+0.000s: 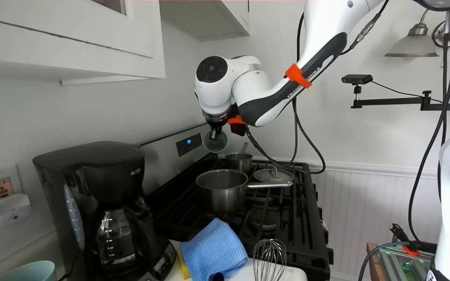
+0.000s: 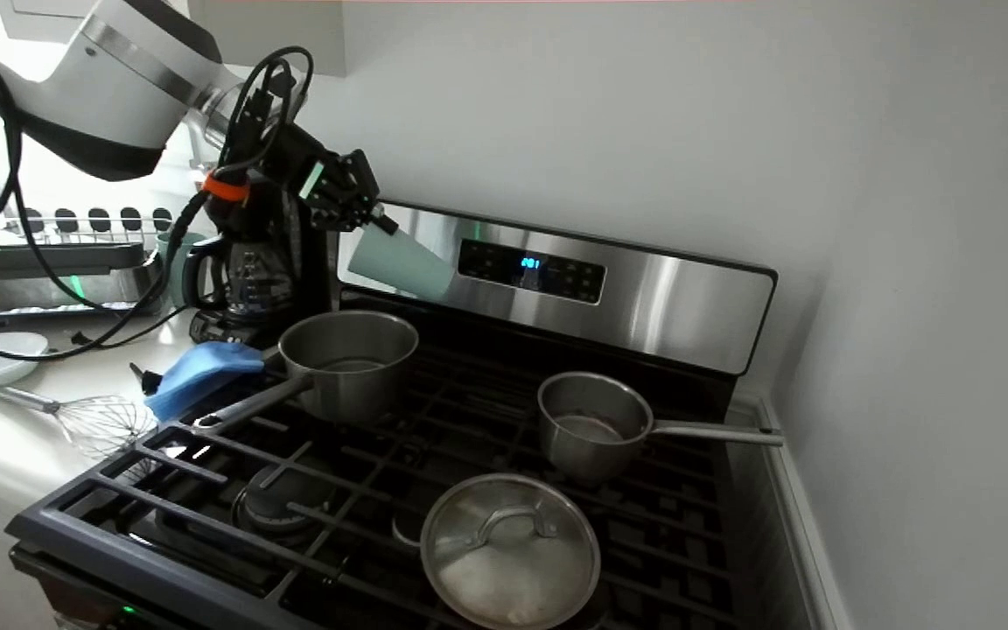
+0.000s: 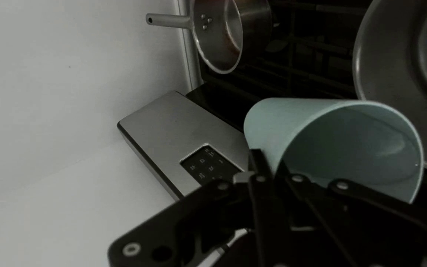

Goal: Put the blue cloth on the counter, pick up the cup on the left and pour the contents into the two pots on the stove

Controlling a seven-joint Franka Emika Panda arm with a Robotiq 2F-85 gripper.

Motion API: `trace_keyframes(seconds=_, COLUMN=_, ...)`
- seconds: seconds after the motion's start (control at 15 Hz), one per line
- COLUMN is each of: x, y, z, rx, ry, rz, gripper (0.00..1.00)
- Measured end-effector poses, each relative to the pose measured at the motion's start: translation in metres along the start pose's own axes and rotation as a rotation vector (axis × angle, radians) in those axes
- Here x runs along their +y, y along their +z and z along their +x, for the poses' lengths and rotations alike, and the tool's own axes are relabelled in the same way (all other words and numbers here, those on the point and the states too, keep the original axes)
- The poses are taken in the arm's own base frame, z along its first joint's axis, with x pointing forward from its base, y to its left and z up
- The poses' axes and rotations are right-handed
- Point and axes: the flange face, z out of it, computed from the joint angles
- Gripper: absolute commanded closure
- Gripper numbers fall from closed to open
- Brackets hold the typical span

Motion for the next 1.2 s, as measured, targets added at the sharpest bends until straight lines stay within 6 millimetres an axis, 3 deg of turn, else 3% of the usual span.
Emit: trace_keyframes(seconds=1.2, x=-0.012, y=-0.001, z=-0.004, rx=0.072, ry=0.006, rz=-0.101, gripper=0.99)
